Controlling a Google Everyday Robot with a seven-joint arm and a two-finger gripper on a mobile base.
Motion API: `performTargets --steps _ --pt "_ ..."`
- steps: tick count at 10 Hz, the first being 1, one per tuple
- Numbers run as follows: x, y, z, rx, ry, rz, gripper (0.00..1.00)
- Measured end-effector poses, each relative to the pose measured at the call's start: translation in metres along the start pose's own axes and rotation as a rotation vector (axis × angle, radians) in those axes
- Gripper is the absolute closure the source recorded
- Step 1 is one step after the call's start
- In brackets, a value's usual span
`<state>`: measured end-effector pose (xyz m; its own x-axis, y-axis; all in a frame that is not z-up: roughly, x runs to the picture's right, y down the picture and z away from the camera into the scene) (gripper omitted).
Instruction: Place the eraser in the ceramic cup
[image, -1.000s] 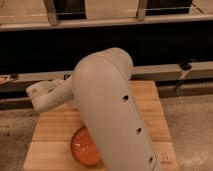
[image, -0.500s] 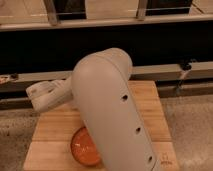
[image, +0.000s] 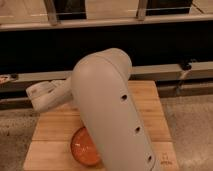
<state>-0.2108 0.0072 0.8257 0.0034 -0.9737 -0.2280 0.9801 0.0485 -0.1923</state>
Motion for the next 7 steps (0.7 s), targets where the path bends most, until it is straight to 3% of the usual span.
performTargets --steps 7 --pt "0.006 0.005 -0.012 0.011 -0.002 0.008 0.20"
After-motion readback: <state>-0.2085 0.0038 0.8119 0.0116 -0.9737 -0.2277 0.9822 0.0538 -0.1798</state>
